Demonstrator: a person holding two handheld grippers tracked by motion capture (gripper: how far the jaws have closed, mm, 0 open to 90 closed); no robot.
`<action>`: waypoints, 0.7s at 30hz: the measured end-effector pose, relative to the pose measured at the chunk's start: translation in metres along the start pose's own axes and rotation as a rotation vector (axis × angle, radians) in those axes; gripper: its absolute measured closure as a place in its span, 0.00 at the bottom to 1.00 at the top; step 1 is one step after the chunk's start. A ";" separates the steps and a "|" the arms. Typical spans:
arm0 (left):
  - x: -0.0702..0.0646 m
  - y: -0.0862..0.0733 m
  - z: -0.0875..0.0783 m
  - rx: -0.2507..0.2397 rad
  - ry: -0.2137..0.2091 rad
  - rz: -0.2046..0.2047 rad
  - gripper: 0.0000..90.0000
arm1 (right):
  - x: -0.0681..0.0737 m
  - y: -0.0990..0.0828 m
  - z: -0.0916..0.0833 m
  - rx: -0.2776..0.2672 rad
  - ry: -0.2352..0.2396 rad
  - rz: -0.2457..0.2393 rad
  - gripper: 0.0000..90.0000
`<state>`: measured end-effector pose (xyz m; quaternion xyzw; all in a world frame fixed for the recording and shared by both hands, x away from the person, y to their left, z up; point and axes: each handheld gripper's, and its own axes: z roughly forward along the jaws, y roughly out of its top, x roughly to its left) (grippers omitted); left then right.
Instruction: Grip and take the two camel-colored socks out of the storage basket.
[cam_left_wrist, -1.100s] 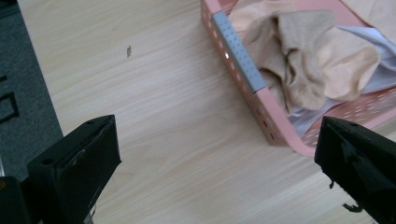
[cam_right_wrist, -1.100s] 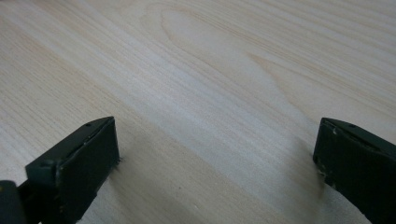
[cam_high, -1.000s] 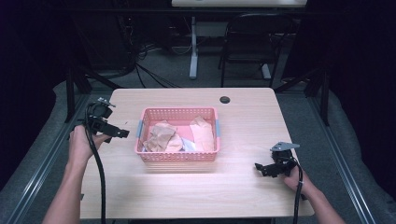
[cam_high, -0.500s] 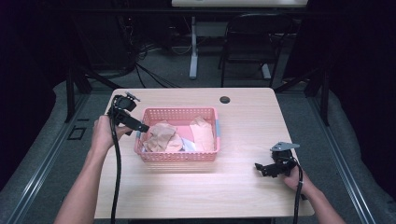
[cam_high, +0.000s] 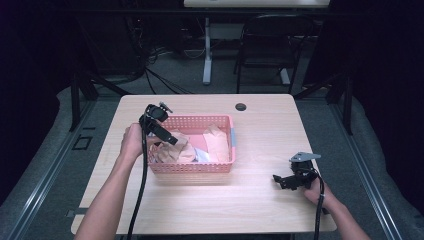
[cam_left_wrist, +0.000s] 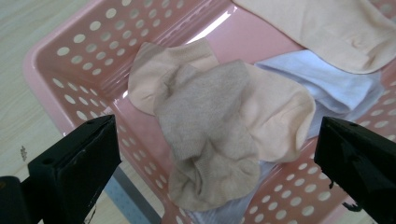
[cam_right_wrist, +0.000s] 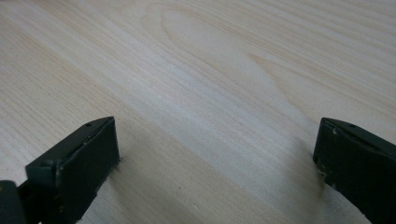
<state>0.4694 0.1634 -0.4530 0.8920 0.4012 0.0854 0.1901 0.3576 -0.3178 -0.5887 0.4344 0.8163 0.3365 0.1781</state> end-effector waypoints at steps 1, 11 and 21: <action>0.000 0.001 0.002 0.012 0.001 0.003 0.00 | 0.000 0.000 0.000 0.000 0.000 0.000 0.00; 0.001 0.008 0.026 0.063 -0.009 0.009 0.05 | 0.000 0.000 0.000 0.000 0.000 -0.001 0.00; -0.004 0.010 0.043 0.108 0.030 0.023 0.20 | 0.000 0.000 0.000 0.000 0.000 -0.001 0.00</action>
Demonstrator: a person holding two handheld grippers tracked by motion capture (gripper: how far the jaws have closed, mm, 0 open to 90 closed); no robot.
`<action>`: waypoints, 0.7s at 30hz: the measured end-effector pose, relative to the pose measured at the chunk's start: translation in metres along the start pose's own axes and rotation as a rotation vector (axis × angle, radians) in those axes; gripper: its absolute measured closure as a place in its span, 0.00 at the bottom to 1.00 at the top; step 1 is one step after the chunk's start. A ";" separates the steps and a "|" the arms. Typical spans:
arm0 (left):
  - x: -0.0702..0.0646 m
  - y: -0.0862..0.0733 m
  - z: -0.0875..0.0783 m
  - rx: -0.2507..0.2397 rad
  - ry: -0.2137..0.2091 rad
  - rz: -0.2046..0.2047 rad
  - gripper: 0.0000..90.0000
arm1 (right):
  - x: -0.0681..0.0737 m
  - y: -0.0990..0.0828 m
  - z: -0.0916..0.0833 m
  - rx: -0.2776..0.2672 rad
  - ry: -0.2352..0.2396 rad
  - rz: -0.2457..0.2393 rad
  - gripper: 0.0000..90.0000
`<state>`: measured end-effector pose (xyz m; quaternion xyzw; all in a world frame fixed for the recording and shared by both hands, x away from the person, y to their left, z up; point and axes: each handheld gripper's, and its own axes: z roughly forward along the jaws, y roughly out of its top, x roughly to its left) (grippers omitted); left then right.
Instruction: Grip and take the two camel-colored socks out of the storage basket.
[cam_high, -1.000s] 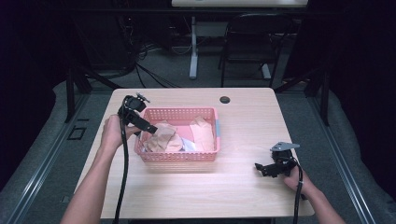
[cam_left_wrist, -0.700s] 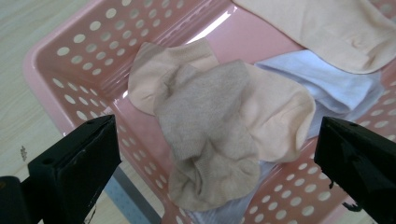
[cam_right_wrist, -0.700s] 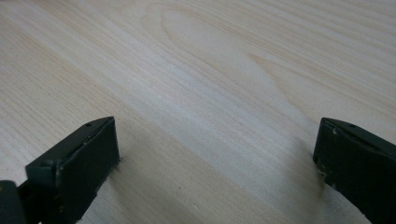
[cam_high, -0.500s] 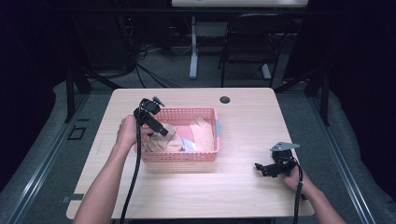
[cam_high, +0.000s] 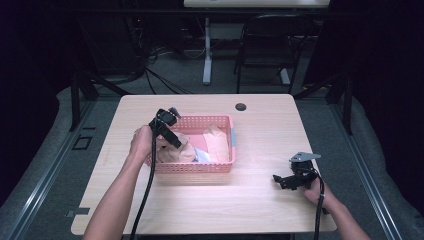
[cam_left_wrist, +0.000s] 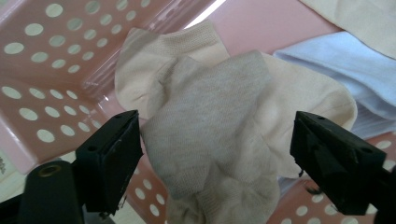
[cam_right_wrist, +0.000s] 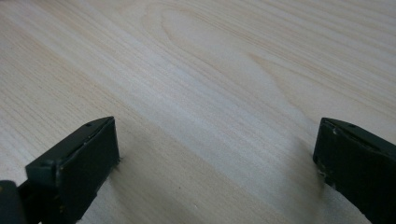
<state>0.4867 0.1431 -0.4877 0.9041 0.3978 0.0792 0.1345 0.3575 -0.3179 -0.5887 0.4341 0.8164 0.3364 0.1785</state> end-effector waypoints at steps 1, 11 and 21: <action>0.000 0.000 0.001 0.005 0.013 0.001 0.21 | 0.000 0.000 0.000 0.000 0.000 0.000 0.00; -0.002 -0.005 0.016 0.051 0.052 0.018 0.49 | 0.000 0.000 0.000 0.000 0.000 0.000 0.00; -0.010 -0.006 0.007 0.055 0.057 0.060 0.81 | 0.000 0.000 0.000 0.000 0.000 0.000 0.00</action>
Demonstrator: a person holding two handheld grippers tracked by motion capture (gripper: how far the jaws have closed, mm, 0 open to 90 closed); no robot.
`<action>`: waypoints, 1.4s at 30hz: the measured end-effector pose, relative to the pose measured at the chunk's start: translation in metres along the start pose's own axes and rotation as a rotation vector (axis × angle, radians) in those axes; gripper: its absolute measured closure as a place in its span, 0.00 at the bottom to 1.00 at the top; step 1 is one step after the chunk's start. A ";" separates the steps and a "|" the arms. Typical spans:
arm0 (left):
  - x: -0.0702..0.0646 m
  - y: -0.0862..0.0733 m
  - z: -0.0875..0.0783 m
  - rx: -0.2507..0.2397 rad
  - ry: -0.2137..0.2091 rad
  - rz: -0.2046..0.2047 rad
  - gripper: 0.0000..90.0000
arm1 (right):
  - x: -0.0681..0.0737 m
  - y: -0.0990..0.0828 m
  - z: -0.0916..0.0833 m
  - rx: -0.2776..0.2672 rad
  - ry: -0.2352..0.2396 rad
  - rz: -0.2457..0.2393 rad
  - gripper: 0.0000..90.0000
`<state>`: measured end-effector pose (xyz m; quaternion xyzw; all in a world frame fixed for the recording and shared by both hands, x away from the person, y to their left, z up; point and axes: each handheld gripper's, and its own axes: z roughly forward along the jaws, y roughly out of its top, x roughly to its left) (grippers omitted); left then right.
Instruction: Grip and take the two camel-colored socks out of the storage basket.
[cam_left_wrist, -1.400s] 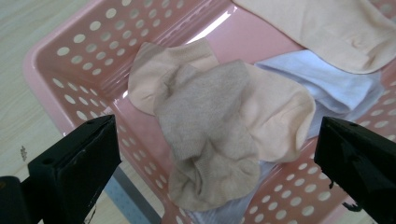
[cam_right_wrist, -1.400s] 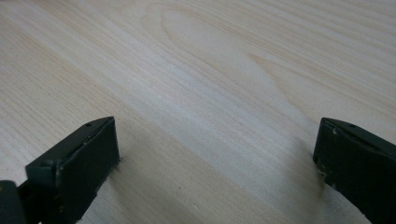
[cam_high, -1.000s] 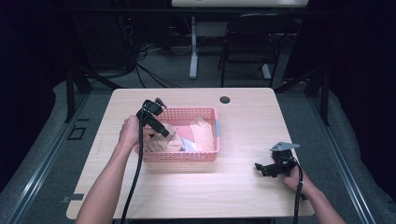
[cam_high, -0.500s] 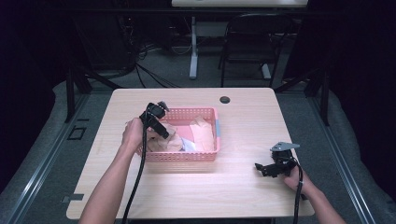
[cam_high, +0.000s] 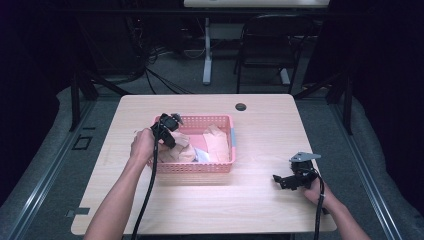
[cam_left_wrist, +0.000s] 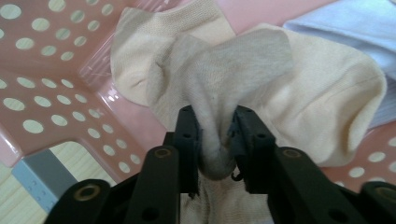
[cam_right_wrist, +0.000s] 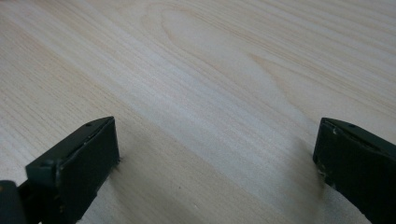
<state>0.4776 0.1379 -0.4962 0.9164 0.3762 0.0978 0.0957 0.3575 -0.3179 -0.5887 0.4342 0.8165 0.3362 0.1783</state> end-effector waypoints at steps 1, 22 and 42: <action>0.000 0.000 -0.001 -0.002 -0.008 0.001 0.84 | 0.000 0.000 0.000 0.000 0.000 0.000 0.00; 0.008 -0.004 -0.042 -0.053 -0.043 0.007 0.92 | 0.000 0.000 0.000 0.001 0.001 -0.001 0.00; 0.011 0.004 -0.093 -0.098 -0.021 0.037 0.92 | 0.000 0.000 0.000 0.000 0.000 0.000 0.00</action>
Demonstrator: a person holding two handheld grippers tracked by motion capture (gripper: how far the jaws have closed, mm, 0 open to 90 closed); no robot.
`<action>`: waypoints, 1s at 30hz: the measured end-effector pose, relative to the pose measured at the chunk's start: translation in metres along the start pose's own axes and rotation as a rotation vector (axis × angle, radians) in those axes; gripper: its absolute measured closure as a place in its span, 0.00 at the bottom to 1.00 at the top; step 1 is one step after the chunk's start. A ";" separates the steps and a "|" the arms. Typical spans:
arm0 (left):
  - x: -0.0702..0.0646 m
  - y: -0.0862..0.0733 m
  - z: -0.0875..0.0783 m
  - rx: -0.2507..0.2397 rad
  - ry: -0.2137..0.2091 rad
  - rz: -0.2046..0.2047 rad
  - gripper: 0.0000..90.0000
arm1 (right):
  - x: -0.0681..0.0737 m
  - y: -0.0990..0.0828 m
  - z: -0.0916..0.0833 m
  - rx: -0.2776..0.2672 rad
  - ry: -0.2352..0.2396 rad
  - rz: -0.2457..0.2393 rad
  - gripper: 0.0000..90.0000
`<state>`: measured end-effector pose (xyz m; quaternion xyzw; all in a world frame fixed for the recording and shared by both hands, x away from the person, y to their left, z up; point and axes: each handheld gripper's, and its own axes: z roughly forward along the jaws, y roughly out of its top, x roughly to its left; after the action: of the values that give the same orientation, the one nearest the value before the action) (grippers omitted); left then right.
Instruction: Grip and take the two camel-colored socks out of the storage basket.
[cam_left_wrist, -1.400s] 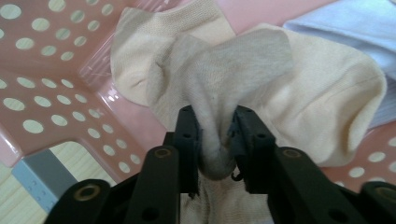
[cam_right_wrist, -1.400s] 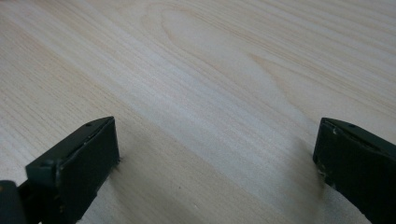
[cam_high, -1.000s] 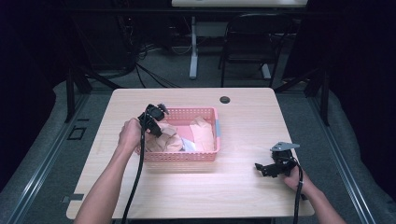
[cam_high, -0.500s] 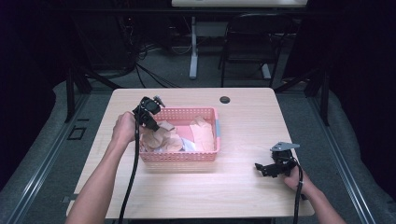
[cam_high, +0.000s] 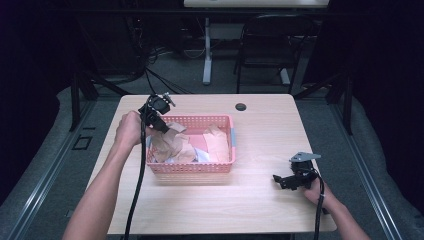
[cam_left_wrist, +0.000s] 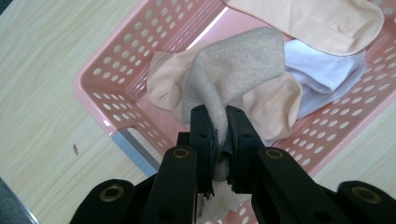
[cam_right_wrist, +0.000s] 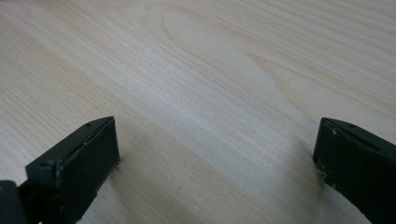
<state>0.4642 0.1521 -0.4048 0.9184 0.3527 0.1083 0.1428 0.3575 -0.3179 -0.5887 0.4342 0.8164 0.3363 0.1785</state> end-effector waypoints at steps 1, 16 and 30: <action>0.000 0.001 -0.002 0.000 0.001 0.001 0.92 | 0.000 0.000 0.000 0.000 0.000 0.000 0.00; 0.004 0.009 -0.035 -0.026 0.000 0.001 0.92 | 0.000 0.000 0.000 0.000 -0.001 0.002 0.00; 0.010 0.006 -0.062 -0.042 0.019 -0.009 0.92 | 0.001 0.000 -0.001 0.005 -0.006 0.005 0.00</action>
<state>0.4567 0.1664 -0.3438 0.9126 0.3557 0.1236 0.1594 0.3565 -0.3179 -0.5884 0.4378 0.8156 0.3332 0.1791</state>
